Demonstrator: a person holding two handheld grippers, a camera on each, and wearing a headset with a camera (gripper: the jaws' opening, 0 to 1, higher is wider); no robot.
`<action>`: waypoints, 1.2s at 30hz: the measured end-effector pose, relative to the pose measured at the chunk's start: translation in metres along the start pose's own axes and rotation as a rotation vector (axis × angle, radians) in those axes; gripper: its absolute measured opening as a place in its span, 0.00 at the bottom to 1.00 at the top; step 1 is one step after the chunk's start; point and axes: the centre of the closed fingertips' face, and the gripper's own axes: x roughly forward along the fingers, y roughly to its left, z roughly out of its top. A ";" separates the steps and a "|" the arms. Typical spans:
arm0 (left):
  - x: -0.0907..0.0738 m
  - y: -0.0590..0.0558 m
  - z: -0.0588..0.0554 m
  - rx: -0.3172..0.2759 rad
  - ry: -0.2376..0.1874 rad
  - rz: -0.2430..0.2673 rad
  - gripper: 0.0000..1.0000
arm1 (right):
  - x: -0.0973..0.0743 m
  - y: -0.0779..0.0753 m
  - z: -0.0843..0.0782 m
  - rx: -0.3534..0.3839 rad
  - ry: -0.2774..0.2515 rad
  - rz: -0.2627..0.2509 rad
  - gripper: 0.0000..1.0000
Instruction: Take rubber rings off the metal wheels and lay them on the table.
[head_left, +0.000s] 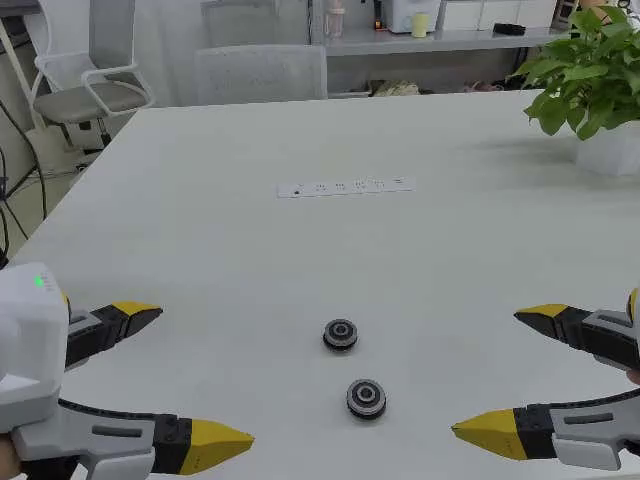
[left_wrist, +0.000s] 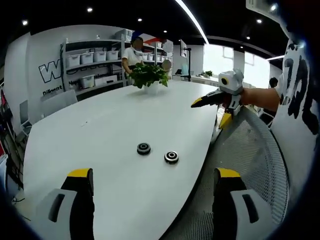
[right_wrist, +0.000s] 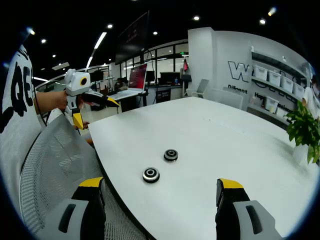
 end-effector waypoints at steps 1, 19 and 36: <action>0.000 0.000 0.001 0.000 -0.002 0.002 0.95 | 0.000 0.000 0.001 -0.001 -0.002 -0.001 0.89; -0.004 -0.004 -0.002 -0.002 0.003 0.011 0.95 | -0.001 0.000 -0.003 -0.008 0.006 -0.002 0.88; -0.003 -0.005 -0.002 -0.001 0.006 0.006 0.94 | -0.002 -0.002 -0.002 -0.017 0.003 -0.005 0.87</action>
